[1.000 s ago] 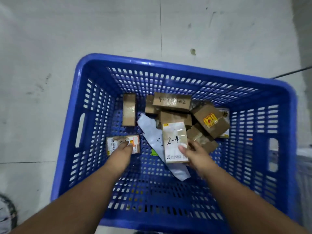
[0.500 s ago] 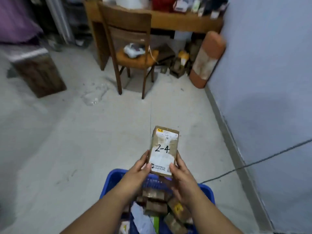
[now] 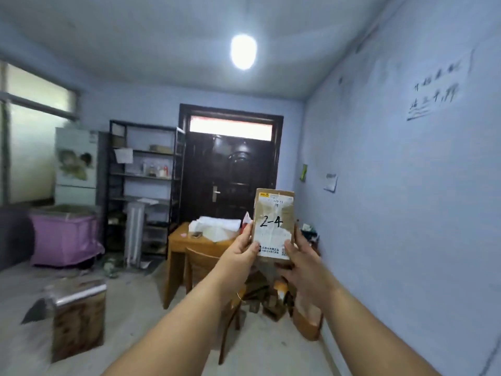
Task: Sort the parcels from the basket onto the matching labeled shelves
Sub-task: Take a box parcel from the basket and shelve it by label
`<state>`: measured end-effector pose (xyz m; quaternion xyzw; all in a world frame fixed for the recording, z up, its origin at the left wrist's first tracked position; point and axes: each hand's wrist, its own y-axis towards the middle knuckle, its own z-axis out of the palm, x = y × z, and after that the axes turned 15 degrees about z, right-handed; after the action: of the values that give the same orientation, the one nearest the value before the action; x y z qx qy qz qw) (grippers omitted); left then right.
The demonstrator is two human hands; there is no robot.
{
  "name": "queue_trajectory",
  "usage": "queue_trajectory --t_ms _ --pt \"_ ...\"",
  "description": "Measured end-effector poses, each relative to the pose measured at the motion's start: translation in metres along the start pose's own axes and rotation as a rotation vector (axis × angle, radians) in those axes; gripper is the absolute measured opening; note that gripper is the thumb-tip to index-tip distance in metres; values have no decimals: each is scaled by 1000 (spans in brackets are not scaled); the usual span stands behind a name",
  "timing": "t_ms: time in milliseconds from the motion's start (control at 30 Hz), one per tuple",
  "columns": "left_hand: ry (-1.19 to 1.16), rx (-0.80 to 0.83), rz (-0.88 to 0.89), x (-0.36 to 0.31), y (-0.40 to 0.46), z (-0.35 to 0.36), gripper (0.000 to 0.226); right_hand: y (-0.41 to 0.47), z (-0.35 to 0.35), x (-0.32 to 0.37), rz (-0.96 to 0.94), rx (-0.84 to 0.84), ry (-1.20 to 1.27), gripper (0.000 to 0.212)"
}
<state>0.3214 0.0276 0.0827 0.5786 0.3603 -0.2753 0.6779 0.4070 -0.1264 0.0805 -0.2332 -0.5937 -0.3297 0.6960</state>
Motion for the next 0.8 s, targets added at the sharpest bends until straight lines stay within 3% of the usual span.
queue_trajectory --t_ms 167,333,667,800 --pt "83 4 126 -79 30 -4 52 0 39 85 -138 -25 -203 50" --pt "186 8 163 -114 22 -15 51 -3 64 102 -165 -17 -265 55" --pt "216 10 192 -119 5 -9 51 -19 68 100 -195 -13 -293 61" --pt "136 37 212 -109 13 12 49 -40 52 110 -185 -163 -357 57"
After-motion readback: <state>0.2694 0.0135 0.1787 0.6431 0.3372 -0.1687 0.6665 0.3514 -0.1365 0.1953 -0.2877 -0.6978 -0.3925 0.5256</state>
